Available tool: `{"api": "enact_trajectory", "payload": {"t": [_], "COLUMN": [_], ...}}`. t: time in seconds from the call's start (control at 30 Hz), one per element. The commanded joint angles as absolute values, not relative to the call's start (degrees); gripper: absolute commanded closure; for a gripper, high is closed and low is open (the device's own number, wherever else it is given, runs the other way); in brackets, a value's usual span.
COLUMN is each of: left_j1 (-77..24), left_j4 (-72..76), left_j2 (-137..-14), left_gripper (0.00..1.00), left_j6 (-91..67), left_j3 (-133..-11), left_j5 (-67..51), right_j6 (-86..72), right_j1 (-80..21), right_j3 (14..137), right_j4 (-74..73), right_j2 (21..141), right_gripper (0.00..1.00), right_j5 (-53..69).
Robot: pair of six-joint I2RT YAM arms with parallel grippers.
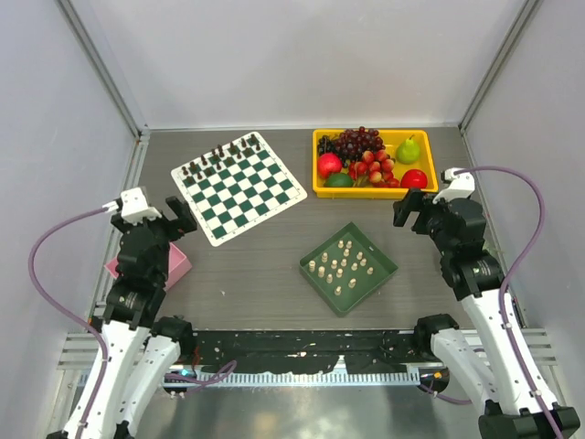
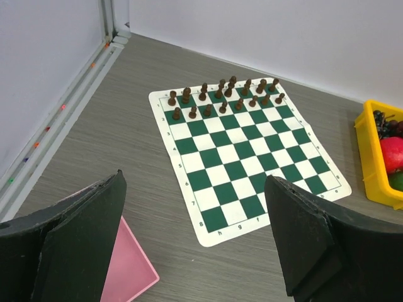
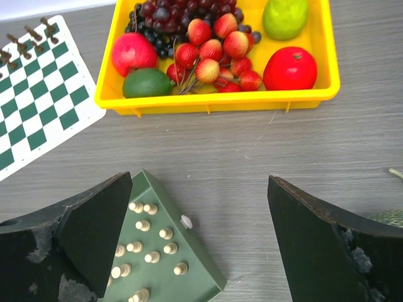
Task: Set up the chess pieces on the board
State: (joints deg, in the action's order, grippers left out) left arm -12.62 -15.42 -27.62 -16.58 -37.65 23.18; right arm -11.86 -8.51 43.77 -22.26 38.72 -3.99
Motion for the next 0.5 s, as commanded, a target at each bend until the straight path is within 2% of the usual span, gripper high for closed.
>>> {"api": "enact_trajectory", "payload": {"t": [0.0, 0.17, 0.3, 0.4, 0.47], "left_j1": [-12.4, -12.5, -12.2, -11.3, -11.3], "left_j4": [-17.0, -23.4, -30.1, -27.0, -27.5], "left_j2": [-32.8, -35.8, -33.6, -32.5, -34.4], "left_gripper": [0.01, 0.01, 0.01, 0.01, 0.01], "left_j6": [-17.9, -17.9, -28.7, -25.2, -24.6], "left_j3": [-41.8, -45.9, -44.6, -41.7, -41.9], "left_j5": [22.5, 13.8, 22.2, 14.4, 10.6], "right_j6": [-11.3, -13.1, -15.0, -16.9, -19.1], "right_j1": [-8.4, -8.5, -8.7, -9.0, -13.9], "right_j3": [47.1, 53.4, 51.6, 49.4, 48.3], "right_j4": [-24.3, -32.2, -29.6, -27.4, -26.8], "right_j2": [44.2, 51.9, 48.4, 44.9, 44.8], "right_gripper": [0.05, 0.05, 0.04, 0.05, 0.05], "right_j5": [2.0, 6.6, 8.6, 15.4, 19.2]}}
